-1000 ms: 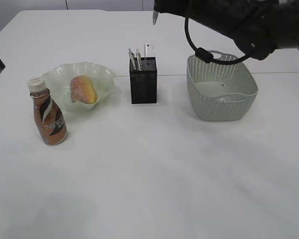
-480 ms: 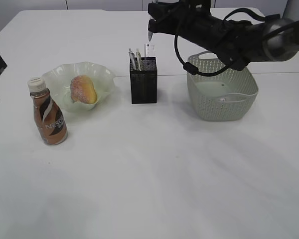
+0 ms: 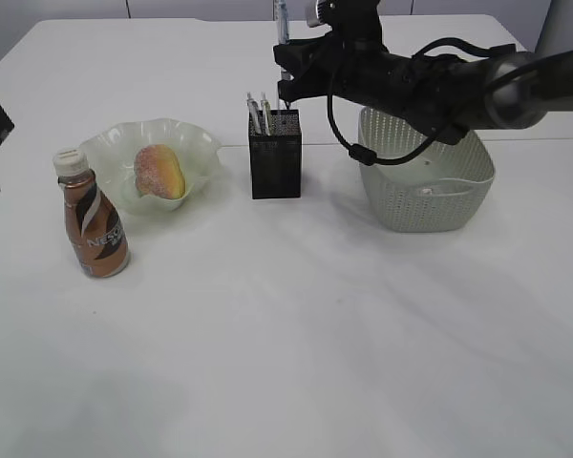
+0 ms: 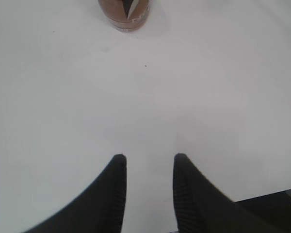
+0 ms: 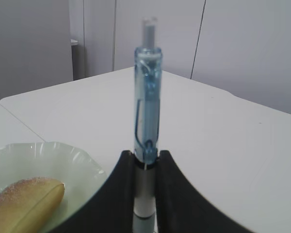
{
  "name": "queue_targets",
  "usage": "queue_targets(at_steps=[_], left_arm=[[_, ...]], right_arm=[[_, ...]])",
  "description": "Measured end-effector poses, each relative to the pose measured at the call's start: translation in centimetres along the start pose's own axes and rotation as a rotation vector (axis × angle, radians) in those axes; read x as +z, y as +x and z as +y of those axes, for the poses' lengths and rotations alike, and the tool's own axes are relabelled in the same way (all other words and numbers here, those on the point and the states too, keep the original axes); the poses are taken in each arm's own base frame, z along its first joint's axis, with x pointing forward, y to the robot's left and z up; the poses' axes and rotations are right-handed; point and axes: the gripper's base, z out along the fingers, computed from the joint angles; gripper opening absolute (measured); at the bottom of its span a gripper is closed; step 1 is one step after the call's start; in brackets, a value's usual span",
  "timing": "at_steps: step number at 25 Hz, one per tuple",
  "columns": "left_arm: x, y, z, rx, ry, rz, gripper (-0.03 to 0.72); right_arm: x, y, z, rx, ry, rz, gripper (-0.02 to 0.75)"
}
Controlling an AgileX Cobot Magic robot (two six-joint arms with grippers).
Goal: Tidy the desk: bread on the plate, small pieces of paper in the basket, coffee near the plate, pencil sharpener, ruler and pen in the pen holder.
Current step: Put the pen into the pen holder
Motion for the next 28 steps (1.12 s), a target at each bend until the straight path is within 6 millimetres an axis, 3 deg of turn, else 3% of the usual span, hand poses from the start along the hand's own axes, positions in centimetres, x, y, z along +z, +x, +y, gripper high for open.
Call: queue_targets(at_steps=[10,19,28], left_arm=[[0.0,0.0,-0.1,-0.003,0.010,0.002,0.239],[0.0,0.0,-0.1,-0.004,0.012,0.002,0.239],[0.0,0.0,-0.1,-0.004,0.012,0.002,0.239]], right_arm=[[0.5,2.7,0.1,0.018,0.003,0.055,0.080],[0.6,3.4,0.2,0.025,0.002,0.066,0.090],[0.8,2.9,0.1,0.082,-0.002,0.043,0.106]])
